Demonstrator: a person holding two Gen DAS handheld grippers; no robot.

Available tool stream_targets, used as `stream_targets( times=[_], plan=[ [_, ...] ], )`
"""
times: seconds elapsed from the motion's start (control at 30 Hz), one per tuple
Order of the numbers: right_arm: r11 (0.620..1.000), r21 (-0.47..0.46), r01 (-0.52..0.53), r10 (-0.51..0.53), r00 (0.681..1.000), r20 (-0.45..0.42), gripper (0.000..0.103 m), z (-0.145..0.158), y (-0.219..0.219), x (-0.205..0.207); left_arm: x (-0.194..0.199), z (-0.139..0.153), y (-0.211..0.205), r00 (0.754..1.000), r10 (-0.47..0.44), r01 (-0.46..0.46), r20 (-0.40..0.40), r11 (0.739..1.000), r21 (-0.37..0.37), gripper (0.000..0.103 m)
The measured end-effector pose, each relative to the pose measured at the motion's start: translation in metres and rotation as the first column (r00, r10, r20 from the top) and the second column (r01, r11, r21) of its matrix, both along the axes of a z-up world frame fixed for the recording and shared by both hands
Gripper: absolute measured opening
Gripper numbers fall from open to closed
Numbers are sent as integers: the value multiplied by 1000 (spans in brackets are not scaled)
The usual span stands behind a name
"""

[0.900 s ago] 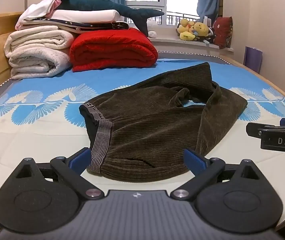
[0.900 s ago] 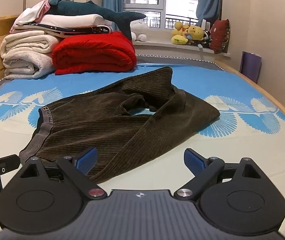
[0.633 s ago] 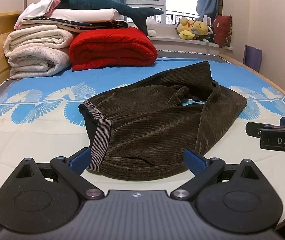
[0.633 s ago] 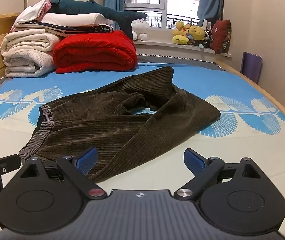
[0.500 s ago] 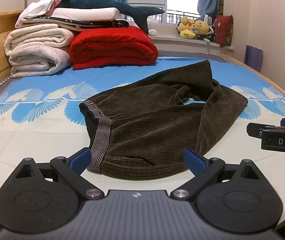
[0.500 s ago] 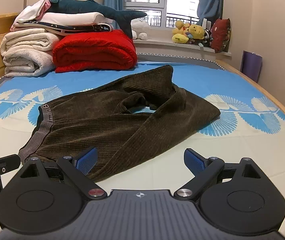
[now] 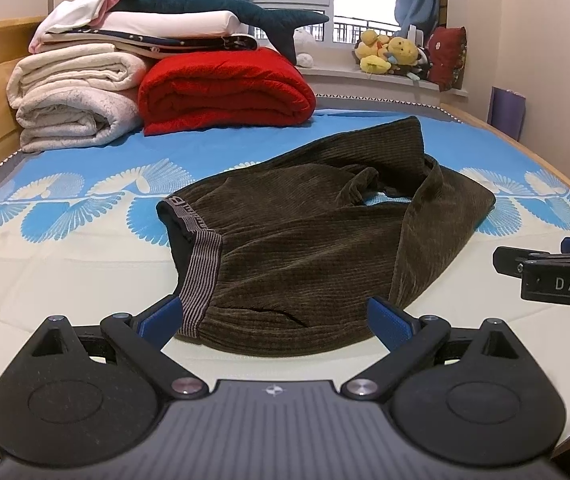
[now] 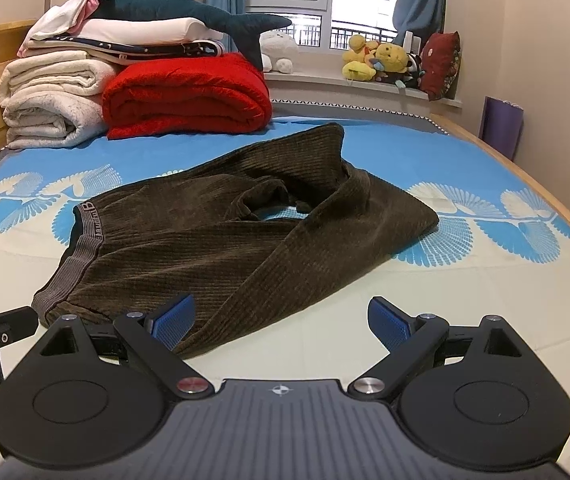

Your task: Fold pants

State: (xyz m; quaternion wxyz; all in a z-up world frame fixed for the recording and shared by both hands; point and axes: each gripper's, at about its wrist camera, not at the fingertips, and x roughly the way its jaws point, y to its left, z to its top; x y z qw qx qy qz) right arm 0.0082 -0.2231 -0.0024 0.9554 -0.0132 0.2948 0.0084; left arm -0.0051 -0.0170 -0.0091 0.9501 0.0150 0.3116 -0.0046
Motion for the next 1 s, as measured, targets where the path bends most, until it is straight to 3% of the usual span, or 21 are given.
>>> stream_targets(
  times=[0.67,0.73,0.77,0.8,0.83,0.9,1.0],
  plan=[
    [1000,-12,-9,9,1000,-16,94,0,4,4,0,2,4,1000,4,-4,-6,1000,-2,100],
    [1000,-15,-8,8,1000,-12,90,0,4,4,0,3,5,1000,9,-9,-8,1000,1,97],
    [1000,-14,-7,6,1000,-8,82,1,3,4,1,4,8,1000,13,-13,-14,1000,-2,93],
    [1000,-10,-6,6,1000,-2,69,3,3,5,4,6,11,999,15,-16,-35,1000,-11,76],
    [1000,-3,-7,7,1000,4,62,4,1,7,11,7,18,997,8,-11,-81,999,-36,48],
    [1000,25,-4,4,1000,9,42,7,-6,12,30,13,35,985,-39,23,-170,995,-97,13],
    [997,75,-7,6,1000,9,38,15,-21,29,65,26,61,971,-89,73,-221,994,-78,12]
  ],
)
